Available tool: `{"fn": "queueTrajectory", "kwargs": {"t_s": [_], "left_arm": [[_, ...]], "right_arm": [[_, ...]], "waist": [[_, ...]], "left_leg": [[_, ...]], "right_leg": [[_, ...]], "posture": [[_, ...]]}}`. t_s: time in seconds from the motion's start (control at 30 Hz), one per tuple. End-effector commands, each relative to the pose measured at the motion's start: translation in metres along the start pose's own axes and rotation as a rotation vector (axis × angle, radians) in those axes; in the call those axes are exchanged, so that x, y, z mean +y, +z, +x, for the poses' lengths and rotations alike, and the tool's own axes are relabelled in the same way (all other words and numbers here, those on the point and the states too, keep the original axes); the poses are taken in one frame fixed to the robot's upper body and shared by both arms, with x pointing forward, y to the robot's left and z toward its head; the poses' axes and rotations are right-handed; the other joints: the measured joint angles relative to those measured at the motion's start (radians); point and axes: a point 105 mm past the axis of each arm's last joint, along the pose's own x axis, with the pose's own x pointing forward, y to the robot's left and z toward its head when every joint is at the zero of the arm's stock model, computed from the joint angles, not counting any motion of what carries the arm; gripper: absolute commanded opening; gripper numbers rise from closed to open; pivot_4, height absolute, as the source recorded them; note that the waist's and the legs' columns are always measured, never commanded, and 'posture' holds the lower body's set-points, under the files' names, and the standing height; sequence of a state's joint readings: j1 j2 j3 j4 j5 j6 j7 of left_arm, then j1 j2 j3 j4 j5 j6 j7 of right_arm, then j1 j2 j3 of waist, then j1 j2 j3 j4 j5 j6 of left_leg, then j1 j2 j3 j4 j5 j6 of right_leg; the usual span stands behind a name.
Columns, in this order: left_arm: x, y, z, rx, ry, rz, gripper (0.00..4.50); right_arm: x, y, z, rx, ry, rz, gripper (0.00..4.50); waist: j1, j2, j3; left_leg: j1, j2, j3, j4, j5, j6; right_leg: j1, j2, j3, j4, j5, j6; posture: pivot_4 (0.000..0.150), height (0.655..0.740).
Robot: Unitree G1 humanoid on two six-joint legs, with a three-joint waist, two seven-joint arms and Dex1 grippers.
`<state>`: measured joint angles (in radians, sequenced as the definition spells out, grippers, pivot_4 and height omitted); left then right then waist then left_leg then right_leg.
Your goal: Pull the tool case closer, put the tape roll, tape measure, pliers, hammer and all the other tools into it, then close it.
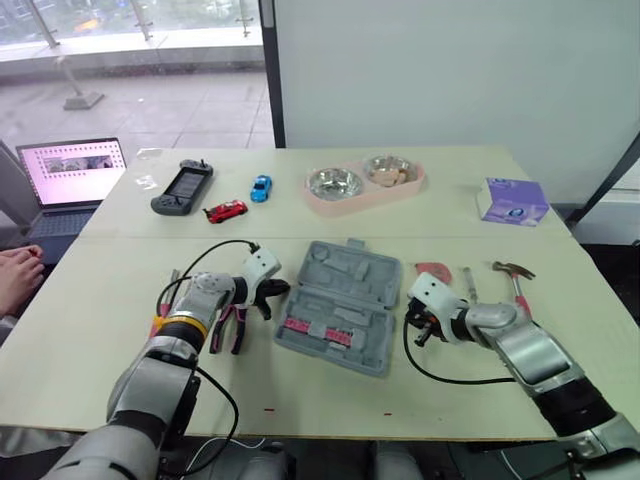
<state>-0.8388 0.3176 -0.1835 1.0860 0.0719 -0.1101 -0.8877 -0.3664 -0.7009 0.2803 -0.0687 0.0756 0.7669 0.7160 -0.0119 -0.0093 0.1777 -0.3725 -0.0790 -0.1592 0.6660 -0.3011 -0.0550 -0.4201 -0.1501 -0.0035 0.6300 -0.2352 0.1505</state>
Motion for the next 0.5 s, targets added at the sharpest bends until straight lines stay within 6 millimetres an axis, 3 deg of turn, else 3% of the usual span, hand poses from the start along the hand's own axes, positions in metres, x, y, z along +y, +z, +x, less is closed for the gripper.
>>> {"fn": "queueTrajectory", "kwargs": {"t_s": [0.03, 0.27, 0.5], "left_arm": [[-0.015, -0.013, 0.010, 0.068, -0.044, 0.024, 0.07], [-0.029, -0.017, 0.019, 0.082, -0.095, 0.042, 0.07], [-0.039, -0.020, 0.023, 0.089, -0.141, 0.040, 0.07]], "right_arm": [[0.012, 0.018, 0.005, -0.041, 0.043, -0.053, 0.00], [0.021, 0.041, 0.017, -0.067, 0.083, -0.128, 0.00], [0.010, 0.033, 0.020, -0.033, 0.074, -0.178, 0.00]], "waist": [[0.002, 0.000, -0.001], [-0.001, 0.000, -0.002], [-0.001, -0.002, -0.006]], "left_leg": [[0.000, 0.000, 0.000, 0.000, 0.000, 0.000], [0.000, 0.000, -0.001, 0.001, 0.001, -0.002], [0.001, 0.000, -0.001, 0.001, 0.001, -0.002]], "right_leg": [[0.000, 0.000, 0.000, 0.000, 0.000, 0.000], [0.001, 0.000, 0.000, 0.000, 0.000, 0.000], [0.001, 0.000, 0.000, 0.000, 0.000, 0.000]], "posture": [[0.150, 0.7239], [0.150, 0.7239], [0.150, 0.7239]]}}
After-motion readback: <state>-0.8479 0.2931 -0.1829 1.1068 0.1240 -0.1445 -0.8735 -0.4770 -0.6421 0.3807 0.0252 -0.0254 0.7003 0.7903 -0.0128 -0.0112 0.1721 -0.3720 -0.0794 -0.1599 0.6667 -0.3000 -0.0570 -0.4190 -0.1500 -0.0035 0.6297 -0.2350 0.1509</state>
